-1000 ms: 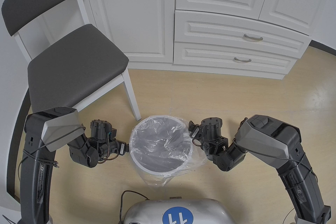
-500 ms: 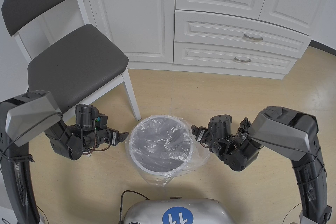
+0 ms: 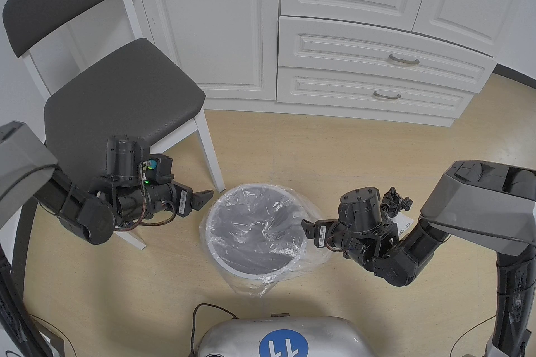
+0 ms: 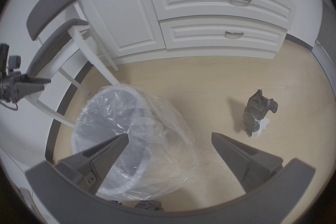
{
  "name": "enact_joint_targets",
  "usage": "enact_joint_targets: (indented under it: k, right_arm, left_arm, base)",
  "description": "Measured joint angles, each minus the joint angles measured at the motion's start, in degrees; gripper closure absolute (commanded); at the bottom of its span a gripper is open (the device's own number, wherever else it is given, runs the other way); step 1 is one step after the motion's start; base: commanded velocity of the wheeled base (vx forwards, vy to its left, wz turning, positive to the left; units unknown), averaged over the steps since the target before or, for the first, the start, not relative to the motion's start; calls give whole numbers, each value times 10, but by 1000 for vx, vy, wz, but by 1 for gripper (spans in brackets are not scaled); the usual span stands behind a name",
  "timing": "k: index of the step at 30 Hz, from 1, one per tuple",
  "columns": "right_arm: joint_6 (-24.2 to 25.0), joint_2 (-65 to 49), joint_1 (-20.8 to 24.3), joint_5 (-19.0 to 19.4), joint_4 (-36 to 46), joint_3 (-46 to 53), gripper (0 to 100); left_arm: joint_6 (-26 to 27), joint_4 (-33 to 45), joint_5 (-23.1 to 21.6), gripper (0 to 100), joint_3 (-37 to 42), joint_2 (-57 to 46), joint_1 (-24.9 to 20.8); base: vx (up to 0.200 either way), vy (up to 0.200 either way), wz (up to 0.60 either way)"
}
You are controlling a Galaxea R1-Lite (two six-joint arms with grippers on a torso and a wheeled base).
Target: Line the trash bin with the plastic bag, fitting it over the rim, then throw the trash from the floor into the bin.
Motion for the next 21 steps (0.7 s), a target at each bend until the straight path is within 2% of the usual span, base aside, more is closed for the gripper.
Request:
enact_joint_targets:
  k: [5, 9, 12, 18, 21]
  right_arm:
    - [-3, -14, 9, -3, 1, 10, 0]
    - [-4, -19, 12, -4, 2, 13, 0]
    - [-5, -21, 15, -5, 2, 9, 0]
    - [2, -20, 32, -8, 0, -8, 0]
    - [26, -20, 49, -23, 0, -21, 0]
  left_arm:
    - [-1, 131, 31, 0, -52, -50, -23]
    - [-11, 167, 44, 0, -73, -79, -26]
    - [-31, 141, 45, 0, -71, -90, -14]
    - [-65, 24, 30, 0, -50, -97, 14]
    - [-70, 14, 27, 0, -46, -98, 16]
  base:
    - [0, 0, 0]
    - [0, 0, 0]
    - [0, 0, 0]
    - [0, 0, 0]
    - [0, 0, 0]
